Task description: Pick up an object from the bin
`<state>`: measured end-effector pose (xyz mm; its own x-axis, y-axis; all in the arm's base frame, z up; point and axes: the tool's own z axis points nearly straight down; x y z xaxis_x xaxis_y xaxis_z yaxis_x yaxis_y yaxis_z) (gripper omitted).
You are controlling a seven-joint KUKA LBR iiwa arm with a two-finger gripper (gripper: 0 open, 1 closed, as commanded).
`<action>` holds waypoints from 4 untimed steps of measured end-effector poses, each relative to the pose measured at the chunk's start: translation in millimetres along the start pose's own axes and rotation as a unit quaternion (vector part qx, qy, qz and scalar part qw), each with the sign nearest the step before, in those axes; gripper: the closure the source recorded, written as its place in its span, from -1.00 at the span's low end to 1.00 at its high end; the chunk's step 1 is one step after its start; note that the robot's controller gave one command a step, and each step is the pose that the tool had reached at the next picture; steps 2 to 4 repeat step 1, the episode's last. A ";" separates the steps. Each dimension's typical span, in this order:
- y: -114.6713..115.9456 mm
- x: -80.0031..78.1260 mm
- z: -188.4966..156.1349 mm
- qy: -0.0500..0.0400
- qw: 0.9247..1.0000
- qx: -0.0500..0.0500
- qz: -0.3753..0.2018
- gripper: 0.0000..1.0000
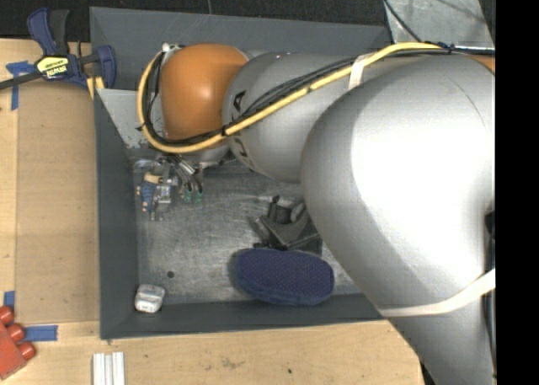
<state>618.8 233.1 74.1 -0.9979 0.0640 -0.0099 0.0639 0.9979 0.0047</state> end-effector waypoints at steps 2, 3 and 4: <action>-2.2 1.3 -186.0 -0.001 1.000 0.000 0.001 1.00; -2.2 1.3 -186.0 -0.001 1.000 0.000 0.001 1.00; -2.2 1.3 -186.0 -0.001 1.000 0.000 0.001 1.00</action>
Offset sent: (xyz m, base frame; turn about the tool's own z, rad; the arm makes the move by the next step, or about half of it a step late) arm -0.0059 -0.0028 0.1794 0.0006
